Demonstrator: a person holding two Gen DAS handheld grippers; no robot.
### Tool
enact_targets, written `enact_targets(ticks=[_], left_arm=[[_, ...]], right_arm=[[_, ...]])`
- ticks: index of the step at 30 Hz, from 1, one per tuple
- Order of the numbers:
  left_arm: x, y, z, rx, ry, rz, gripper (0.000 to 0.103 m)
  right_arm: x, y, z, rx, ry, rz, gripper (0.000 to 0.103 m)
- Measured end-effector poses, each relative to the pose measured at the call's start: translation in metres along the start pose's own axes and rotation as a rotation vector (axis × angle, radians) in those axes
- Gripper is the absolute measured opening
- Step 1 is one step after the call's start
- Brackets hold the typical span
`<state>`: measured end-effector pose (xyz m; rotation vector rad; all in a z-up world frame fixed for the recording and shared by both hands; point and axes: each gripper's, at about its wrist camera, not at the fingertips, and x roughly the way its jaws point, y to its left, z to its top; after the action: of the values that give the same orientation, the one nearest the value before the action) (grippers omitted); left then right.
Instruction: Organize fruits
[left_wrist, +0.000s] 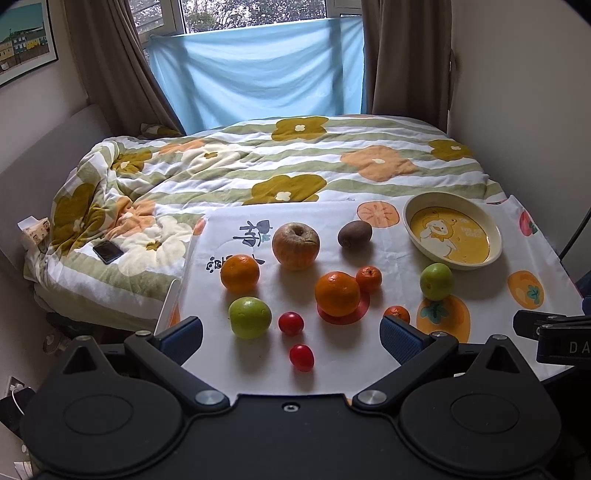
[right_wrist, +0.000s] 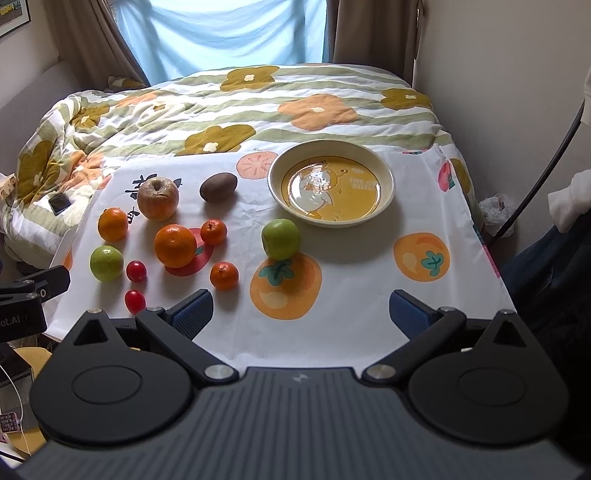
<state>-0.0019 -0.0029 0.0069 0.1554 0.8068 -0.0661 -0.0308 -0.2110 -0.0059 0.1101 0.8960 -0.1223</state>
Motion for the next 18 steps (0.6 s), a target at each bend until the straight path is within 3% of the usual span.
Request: enact_targets(ticks=[18], left_arm=[[0.0009, 0.0045, 0.0004, -0.009, 0.006, 0.010, 0.103]], right_arm=[[0.0002, 0.0008, 0.0005, -0.002, -0.003, -0.004, 0.103]])
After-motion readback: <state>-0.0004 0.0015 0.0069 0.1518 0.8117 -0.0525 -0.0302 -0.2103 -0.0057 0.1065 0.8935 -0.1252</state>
